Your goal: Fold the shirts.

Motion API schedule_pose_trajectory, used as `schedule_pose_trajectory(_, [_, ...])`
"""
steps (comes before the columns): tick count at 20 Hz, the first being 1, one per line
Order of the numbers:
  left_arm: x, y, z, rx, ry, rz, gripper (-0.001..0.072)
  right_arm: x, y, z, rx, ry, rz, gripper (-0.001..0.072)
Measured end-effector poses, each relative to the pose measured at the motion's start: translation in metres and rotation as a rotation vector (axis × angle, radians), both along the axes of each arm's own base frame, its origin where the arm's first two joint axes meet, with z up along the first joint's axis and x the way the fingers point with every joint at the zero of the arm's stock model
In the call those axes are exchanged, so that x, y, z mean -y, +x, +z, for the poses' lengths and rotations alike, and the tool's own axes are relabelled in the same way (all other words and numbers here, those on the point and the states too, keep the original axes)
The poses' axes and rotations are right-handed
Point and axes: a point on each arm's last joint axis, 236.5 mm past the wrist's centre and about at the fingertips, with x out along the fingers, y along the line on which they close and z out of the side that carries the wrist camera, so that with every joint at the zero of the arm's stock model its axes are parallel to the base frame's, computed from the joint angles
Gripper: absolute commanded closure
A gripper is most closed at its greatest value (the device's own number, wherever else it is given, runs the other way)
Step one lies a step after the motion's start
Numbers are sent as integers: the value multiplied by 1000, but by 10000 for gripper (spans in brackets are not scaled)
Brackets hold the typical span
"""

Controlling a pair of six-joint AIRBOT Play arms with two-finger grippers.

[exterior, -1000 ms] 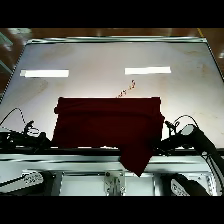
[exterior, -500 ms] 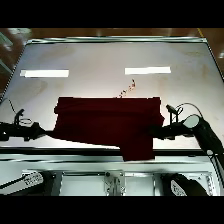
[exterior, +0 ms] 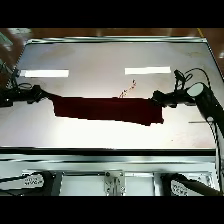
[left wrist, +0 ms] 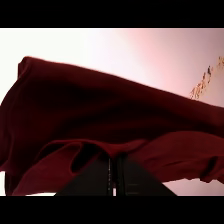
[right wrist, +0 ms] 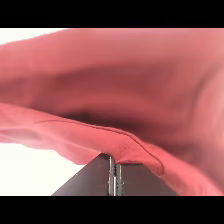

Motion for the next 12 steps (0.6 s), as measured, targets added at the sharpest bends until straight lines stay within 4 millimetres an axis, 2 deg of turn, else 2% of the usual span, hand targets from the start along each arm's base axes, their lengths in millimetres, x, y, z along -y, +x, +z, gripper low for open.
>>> schedule_pose_trajectory(3, [9, 36, -12, -24, -36, 31, 674, 4, 35, -14, 3, -3, -23, 649])
schedule_pose_trajectory(5, [12, 46, -32, -82, -68, 54, 674, 6, 48, -31, -13, -9, -32, 648])
schedule_pose_trajectory(7, [16, 43, -58, -168, -86, 49, 674, 11, 53, -51, -43, -30, -35, 648])
schedule_pose_trajectory(11, [12, 14, -98, -341, -28, 7, 663, 19, 55, -80, -86, -71, -29, 647])
schedule_pose_trajectory(12, [9, 7, -104, -378, -7, 4, 592, 20, 55, -85, -94, -76, -27, 617])
